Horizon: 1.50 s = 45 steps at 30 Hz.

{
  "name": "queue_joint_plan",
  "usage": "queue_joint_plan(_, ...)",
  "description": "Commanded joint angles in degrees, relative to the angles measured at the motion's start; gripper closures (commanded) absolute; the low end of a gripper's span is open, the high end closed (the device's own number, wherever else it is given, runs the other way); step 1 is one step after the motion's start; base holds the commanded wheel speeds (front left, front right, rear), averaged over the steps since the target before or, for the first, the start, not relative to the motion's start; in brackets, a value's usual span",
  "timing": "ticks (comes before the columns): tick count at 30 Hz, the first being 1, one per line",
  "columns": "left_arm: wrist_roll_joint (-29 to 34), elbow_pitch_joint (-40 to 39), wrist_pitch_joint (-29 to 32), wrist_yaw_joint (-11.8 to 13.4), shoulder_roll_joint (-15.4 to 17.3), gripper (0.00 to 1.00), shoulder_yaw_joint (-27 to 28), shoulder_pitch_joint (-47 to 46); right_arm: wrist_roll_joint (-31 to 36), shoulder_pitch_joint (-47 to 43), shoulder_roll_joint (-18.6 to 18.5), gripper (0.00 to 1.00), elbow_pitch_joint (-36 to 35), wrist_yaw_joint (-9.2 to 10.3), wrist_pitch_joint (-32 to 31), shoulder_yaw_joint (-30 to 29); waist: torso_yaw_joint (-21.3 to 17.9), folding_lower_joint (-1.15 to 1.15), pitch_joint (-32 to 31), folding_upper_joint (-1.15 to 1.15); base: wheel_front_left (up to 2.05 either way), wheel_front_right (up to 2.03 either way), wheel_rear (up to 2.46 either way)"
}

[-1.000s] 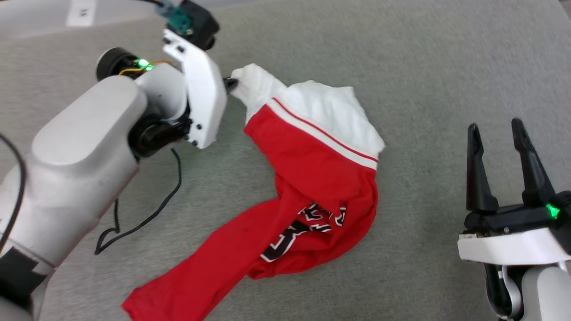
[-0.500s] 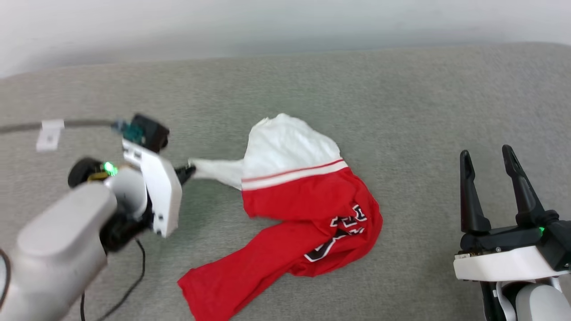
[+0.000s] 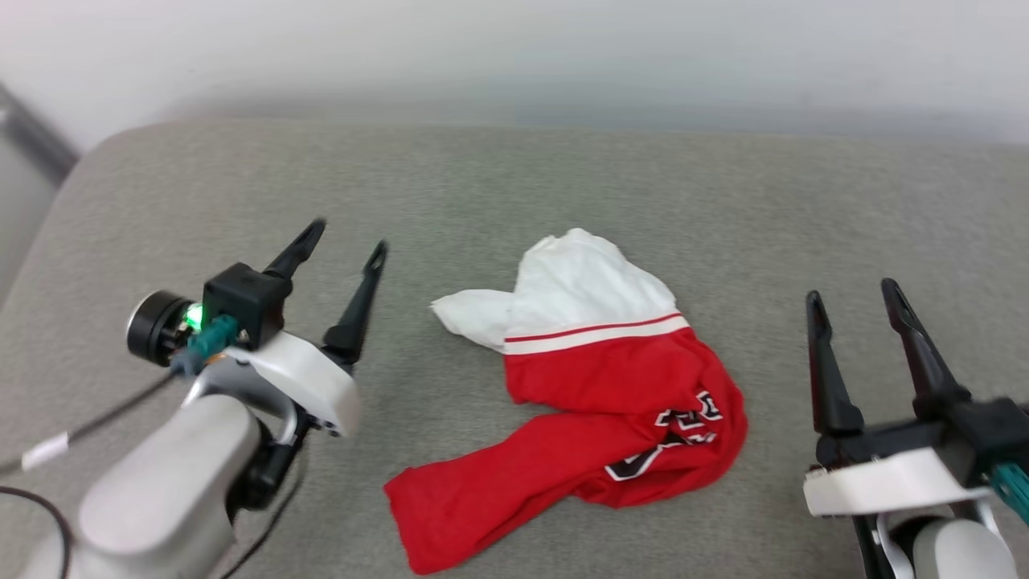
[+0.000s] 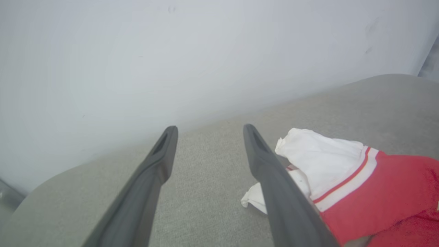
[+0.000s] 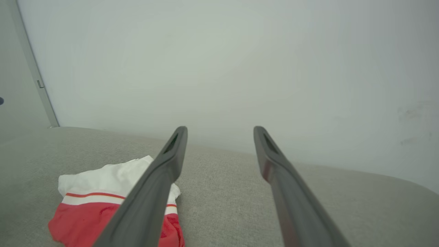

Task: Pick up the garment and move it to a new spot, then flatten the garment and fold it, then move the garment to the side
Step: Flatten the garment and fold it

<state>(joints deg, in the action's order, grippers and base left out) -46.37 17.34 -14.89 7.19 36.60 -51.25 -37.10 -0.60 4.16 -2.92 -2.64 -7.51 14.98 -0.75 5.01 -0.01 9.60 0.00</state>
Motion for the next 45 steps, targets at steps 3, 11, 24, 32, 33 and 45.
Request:
queue_joint_plan(3, 8.24, -9.30, -0.25, 4.78, -2.32, 0.00, 8.39, 8.44, 0.35, 2.90, -2.27, 0.00, 0.12, 0.03, -4.49, 1.88, 3.75, 0.01, -0.14, 0.00, 0.00, 0.00, 0.00)
queue_joint_plan(11, 20.44, -20.94, -0.30, 5.24, -10.00, 0.00, 20.20, 22.08, -10.39, 15.36, -18.64, 0.00, 0.35, 0.04, -32.02, 14.56, 10.22, 0.01, 2.50, 0.00, 0.00, 0.00, 0.00)
queue_joint_plan(24, 28.62, -21.13, -0.32, -3.53, -20.33, 0.00, 24.59, 21.82, -30.76, 39.02, -30.93, 0.00, 10.96, 0.03, -70.38, 29.83, 19.86, 0.01, 9.52, 0.00, 0.00, 0.00, 0.00)
queue_joint_plan(32, 31.96, -20.29, -0.32, -7.52, -25.00, 0.00, 26.98, 21.23, -30.45, 45.59, -32.96, 0.00, 19.61, 0.04, -73.26, 33.64, 24.68, 0.01, 12.63, 0.00, 0.00, 0.00, 0.00)
queue_joint_plan(33, 32.36, -20.27, -0.32, -7.99, -25.53, 0.00, 27.16, 21.17, -30.51, 45.80, -33.25, 0.00, 20.49, 0.04, -73.35, 34.17, 25.11, 0.01, 12.92, 0.00, 0.00, 0.00, 0.00)
queue_joint_plan(45, 35.51, -20.13, -0.32, -11.54, -29.93, 0.00, 30.24, 22.19, -32.75, 41.64, -34.90, 1.00, 27.82, 0.03, -75.53, 37.90, 27.42, 0.01, 15.24, 0.00, 0.00, 0.00, 0.00)
